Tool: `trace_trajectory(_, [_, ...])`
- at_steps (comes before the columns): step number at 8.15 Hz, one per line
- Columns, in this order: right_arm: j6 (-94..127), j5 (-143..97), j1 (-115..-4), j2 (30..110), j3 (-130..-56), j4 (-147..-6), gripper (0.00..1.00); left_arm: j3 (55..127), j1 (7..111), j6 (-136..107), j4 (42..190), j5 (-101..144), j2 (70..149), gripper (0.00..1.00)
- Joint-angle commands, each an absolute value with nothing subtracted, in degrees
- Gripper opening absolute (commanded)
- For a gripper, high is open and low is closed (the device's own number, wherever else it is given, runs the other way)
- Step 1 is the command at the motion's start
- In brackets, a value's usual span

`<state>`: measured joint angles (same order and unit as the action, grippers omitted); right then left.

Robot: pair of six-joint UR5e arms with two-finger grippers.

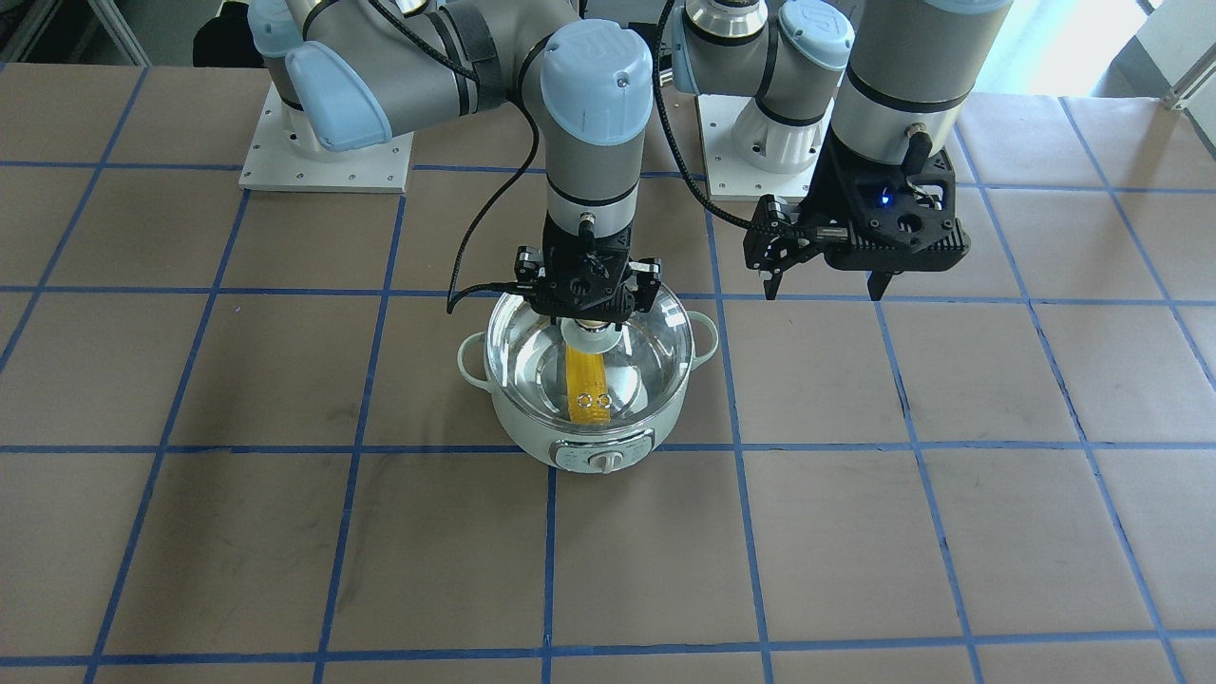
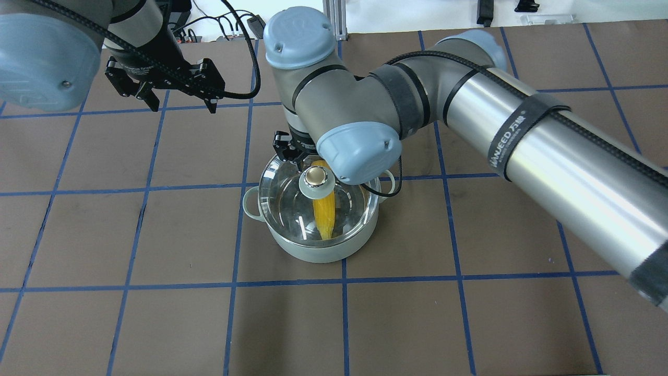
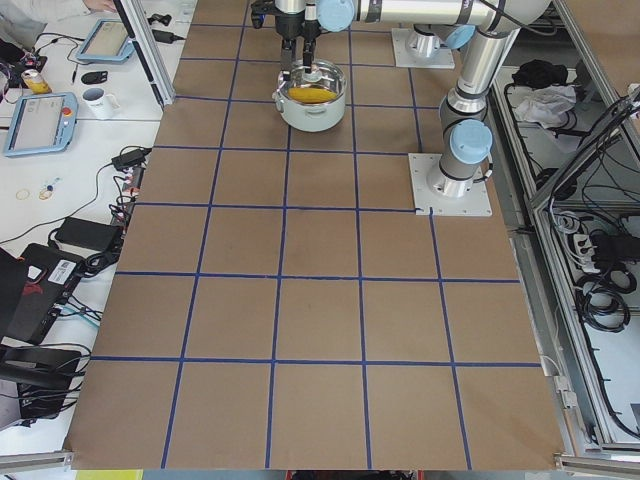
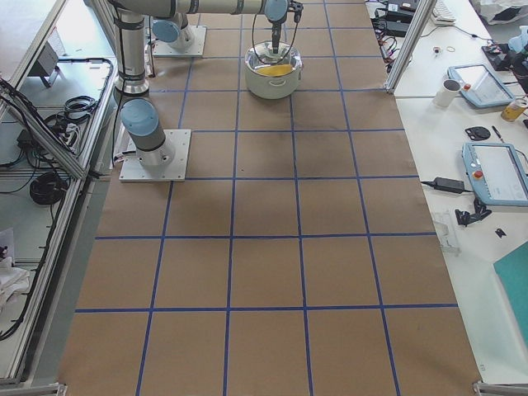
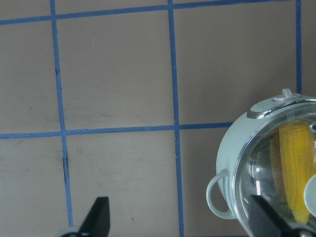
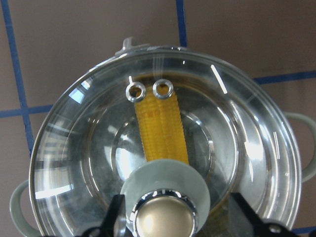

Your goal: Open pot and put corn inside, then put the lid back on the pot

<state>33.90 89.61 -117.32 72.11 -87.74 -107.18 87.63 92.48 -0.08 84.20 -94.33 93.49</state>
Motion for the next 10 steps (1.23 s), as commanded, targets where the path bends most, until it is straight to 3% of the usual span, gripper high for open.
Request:
trace_trajectory(1, [26.5, 88.9, -111.4, 76.4, -87.5, -105.7, 1.00, 87.7, 92.5, 0.1, 84.3, -94.4, 93.6, 1.00])
trace_trajectory(6, [-4.5, 90.1, -90.8, 88.3, -87.3, -92.7, 1.00, 87.8, 92.5, -0.2, 84.2, -94.3, 94.1, 1.00])
trace_trajectory(10, [-3.6, 89.2, -91.7, 91.7, -86.7, -91.1, 1.00, 87.7, 92.5, -0.4, 84.0, -94.4, 94.6, 1.00])
